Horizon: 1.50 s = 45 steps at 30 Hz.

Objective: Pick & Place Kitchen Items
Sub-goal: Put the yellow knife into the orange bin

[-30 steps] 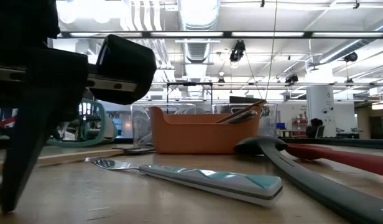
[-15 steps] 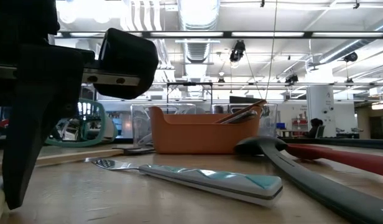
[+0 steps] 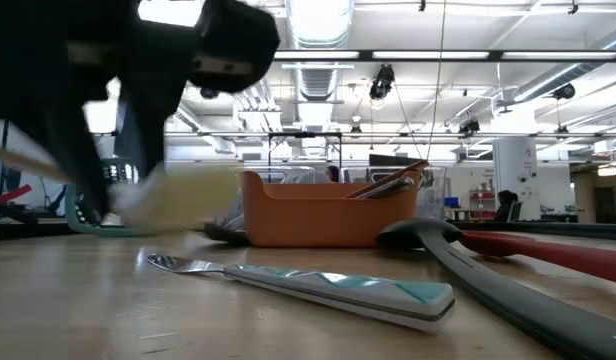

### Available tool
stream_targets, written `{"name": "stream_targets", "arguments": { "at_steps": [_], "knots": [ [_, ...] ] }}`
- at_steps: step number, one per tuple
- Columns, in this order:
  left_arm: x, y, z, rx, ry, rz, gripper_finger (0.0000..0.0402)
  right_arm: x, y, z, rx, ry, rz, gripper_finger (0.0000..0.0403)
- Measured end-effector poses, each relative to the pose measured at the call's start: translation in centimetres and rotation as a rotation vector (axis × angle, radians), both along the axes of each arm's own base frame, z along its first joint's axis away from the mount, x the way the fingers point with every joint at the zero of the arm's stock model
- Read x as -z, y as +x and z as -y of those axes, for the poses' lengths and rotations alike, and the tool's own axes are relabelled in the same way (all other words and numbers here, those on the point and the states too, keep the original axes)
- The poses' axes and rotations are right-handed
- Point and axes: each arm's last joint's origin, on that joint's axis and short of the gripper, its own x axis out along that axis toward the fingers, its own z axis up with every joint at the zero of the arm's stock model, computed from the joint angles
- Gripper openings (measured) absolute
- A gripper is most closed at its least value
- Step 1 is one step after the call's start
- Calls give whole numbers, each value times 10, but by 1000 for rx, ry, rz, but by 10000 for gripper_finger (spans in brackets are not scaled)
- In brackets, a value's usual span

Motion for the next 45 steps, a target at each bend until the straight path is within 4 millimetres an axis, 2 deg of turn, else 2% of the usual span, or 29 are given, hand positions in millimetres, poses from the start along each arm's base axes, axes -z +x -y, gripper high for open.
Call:
{"name": "stream_targets", "arguments": {
  "at_steps": [7,10,15,20,25,31,36,39,42,45],
  "knots": [
    [-20,-3,-13,-29,-15,23,51,-5,-19,-23,-3,-165,80,50],
    [-34,-5,-19,-34,-37,64,51,-7,-28,-32,-15,-189,104,47],
    [-59,0,-35,-74,-57,151,51,7,-26,-37,-12,-233,90,49],
    [-82,9,-49,-150,-54,250,51,21,-13,-32,5,-273,60,50],
    [-94,13,-51,-193,52,319,51,22,-6,-24,-13,-324,51,50],
    [-105,18,-61,-245,67,334,51,23,3,-12,-70,-361,21,50],
    [-104,23,-74,-319,50,325,51,23,10,2,-126,-349,-26,50],
    [-103,26,-84,-359,81,317,51,14,8,15,-131,-369,-50,50],
    [-102,30,-100,-403,94,308,51,-10,-4,27,-98,-438,-38,50],
    [-102,37,-119,-439,65,319,51,-33,-26,34,-24,-591,-14,48]
  ]
}}
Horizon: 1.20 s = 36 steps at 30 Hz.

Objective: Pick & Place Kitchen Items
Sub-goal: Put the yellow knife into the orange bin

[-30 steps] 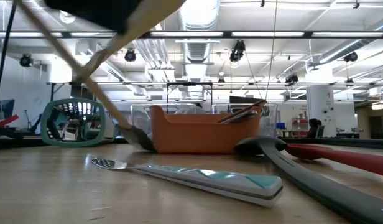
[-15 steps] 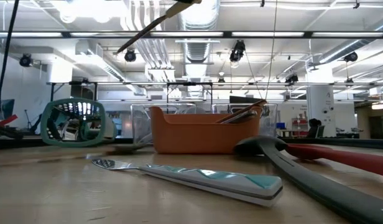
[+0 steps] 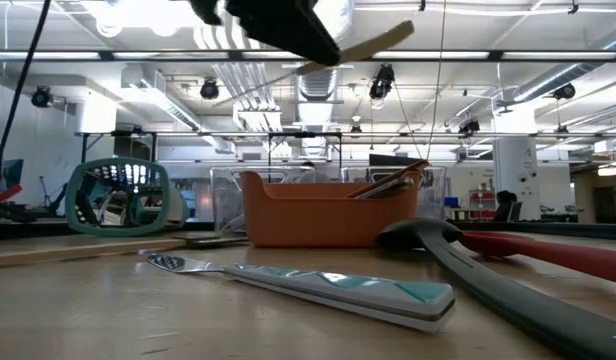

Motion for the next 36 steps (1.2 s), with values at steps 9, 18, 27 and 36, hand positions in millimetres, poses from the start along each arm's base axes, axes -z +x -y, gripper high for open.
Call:
{"name": "stream_targets", "arguments": {
  "at_steps": [9,18,27,36],
  "knots": [
    [-4,20,-52,97,-128,200,51,-44,-75,26,285,-31,161,48],
    [34,14,-85,125,-167,192,51,-51,-98,45,363,-66,161,47],
    [62,3,-87,284,-236,216,51,-51,-98,46,381,-109,195,47],
    [69,3,-112,229,-225,259,51,-51,-97,46,388,-96,203,47]
  ]
}}
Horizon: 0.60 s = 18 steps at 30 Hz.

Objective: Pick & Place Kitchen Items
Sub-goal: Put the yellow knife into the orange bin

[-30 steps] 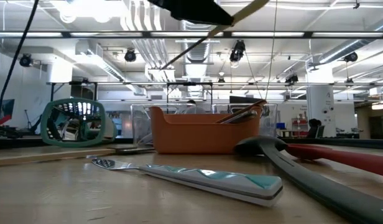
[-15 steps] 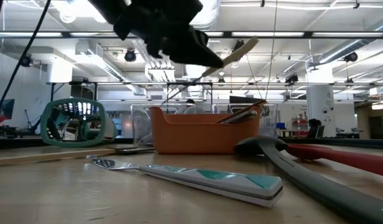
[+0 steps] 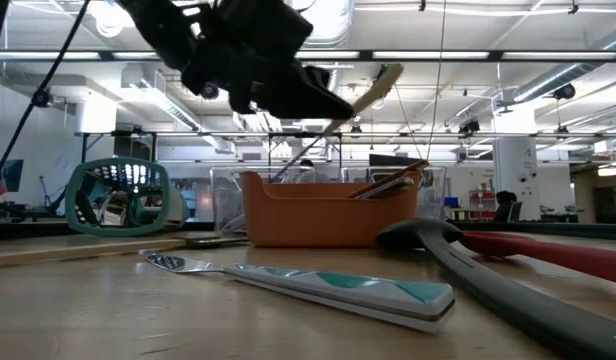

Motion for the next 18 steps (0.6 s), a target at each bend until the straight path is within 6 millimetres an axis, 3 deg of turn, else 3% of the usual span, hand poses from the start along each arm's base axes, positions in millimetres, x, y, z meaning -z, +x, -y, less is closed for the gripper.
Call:
{"name": "stream_targets", "arguments": {
  "at_steps": [4,9,18],
  "knots": [
    [13,13,-13,-25,-49,-55,51,0,0,0,0,-1,-1,47],
    [35,25,-14,-29,-84,-155,51,1,0,0,-1,-1,-3,47],
    [48,29,-20,-61,-84,-185,51,2,0,0,-7,-7,-15,47]
  ]
}}
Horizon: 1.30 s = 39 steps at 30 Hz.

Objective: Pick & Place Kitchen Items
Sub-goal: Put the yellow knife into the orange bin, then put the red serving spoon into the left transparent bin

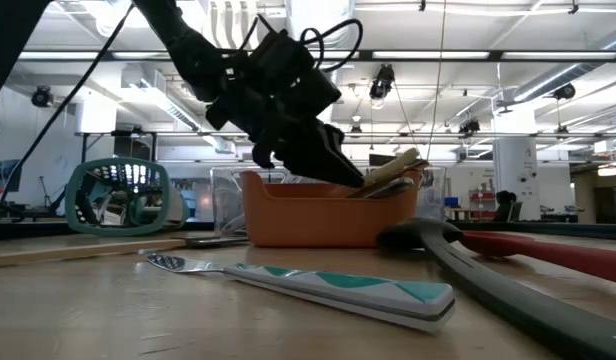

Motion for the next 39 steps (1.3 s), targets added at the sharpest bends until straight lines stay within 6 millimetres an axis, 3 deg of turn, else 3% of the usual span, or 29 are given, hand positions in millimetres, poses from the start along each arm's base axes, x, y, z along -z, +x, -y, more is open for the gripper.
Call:
{"name": "stream_targets", "arguments": {
  "at_steps": [8,14,18,23,27,32,39],
  "knots": [
    [7,1,-3,-9,5,-26,59,0,0,0,-6,-7,-10,47],
    [-1,1,-4,-39,24,-55,169,1,0,0,-8,0,-13,47],
    [-20,3,-5,-43,55,-100,224,0,0,0,-4,7,-7,47],
    [-64,0,-4,-44,52,-142,248,1,1,-2,9,93,9,47],
    [-103,-14,-1,-49,44,-131,249,10,6,-8,31,190,-3,47],
    [-141,-45,3,-63,52,-42,247,35,23,-24,95,280,-35,47],
    [-161,-100,8,-154,113,74,247,90,49,-51,288,466,-119,47]
  ]
}}
